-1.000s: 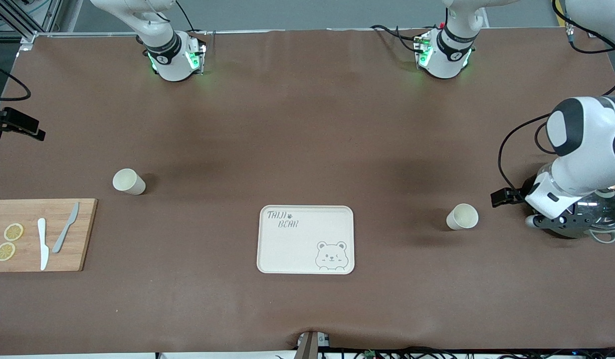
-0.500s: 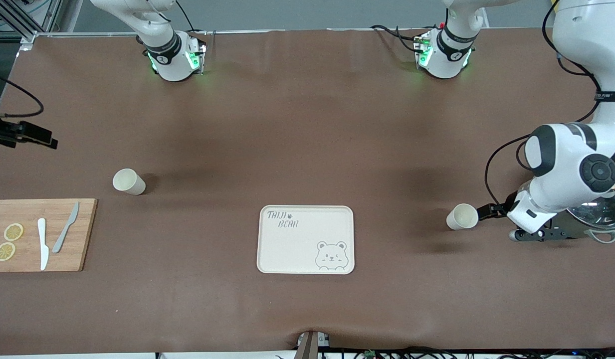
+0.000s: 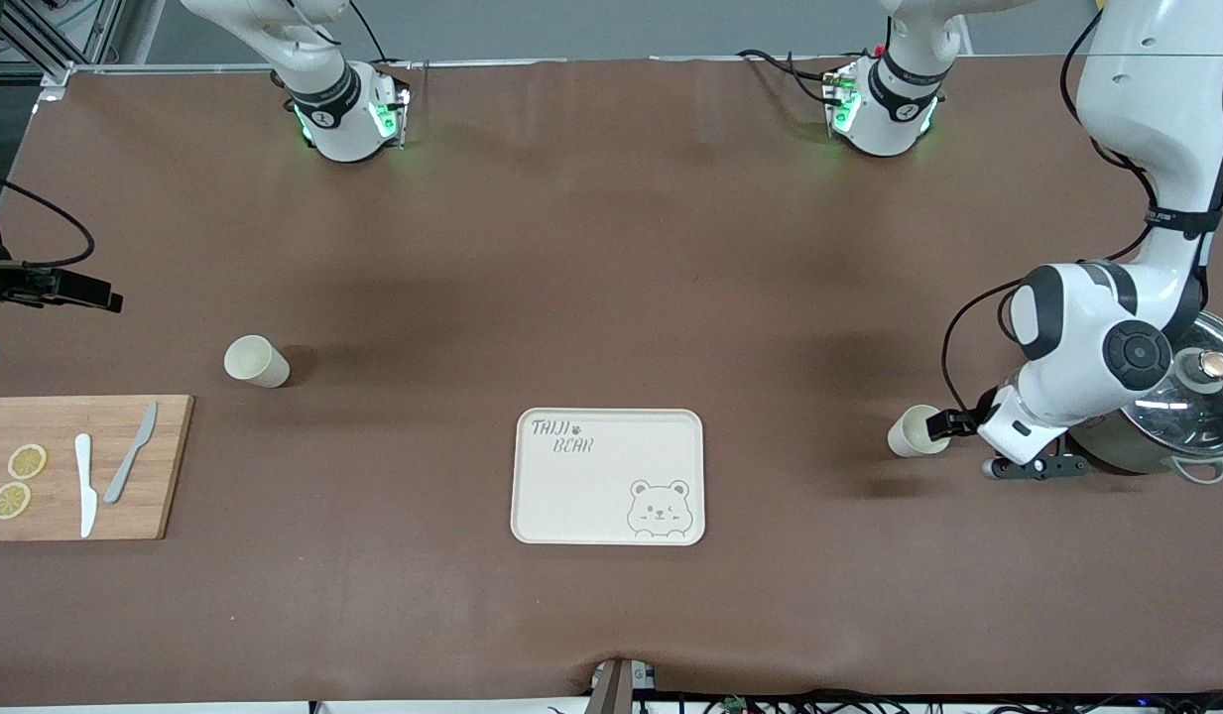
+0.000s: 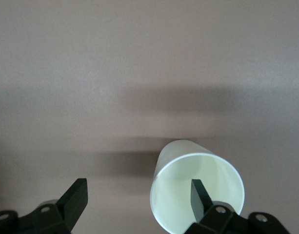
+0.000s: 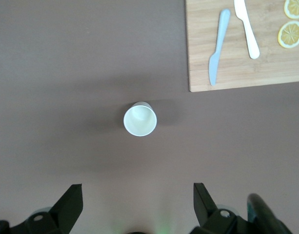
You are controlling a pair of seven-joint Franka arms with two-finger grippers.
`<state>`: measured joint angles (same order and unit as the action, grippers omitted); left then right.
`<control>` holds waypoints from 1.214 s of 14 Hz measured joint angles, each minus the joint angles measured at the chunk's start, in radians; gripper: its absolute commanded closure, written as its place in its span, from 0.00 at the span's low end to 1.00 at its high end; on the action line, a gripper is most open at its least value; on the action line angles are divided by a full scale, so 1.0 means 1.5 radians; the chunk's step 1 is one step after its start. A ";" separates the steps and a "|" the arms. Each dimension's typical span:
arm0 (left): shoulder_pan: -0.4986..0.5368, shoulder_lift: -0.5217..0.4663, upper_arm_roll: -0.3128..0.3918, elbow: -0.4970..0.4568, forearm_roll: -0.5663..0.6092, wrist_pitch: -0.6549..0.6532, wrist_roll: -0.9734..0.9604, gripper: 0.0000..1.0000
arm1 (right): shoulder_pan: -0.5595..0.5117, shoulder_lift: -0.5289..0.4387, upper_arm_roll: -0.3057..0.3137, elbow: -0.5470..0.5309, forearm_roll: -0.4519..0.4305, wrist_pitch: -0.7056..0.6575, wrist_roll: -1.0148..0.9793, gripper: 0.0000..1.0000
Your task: Place white IKEA cup upright on tray with both arms
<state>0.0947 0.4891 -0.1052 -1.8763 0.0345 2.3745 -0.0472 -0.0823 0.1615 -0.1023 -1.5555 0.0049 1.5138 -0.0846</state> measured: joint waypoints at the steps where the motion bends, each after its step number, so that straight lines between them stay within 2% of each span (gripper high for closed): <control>1: 0.000 0.000 0.000 -0.004 0.000 0.000 0.000 0.38 | -0.003 0.007 0.000 0.000 0.000 0.000 0.000 0.00; 4: 0.000 0.010 -0.002 -0.009 0.000 0.000 0.000 0.76 | -0.006 0.026 0.000 0.000 0.000 0.001 0.001 0.00; 6: 0.000 0.017 -0.002 -0.009 0.000 0.003 0.000 0.97 | -0.009 0.038 -0.001 0.002 0.000 0.003 0.001 0.00; 7: 0.000 0.017 -0.003 -0.009 0.000 0.005 0.000 1.00 | -0.013 0.045 -0.001 0.002 0.000 0.004 0.001 0.00; 14: -0.009 0.015 -0.019 -0.001 0.000 0.011 0.001 1.00 | -0.031 0.074 -0.001 0.004 0.000 0.012 0.001 0.00; 17: -0.011 0.015 -0.051 0.017 0.000 0.011 -0.002 1.00 | -0.040 0.095 -0.001 0.004 0.000 0.105 0.002 0.00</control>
<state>0.0783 0.5111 -0.1813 -1.8501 0.0345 2.3902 -0.0497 -0.1425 0.3036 -0.1046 -1.5494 0.0052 1.6718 -0.0814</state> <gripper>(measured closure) 0.960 0.000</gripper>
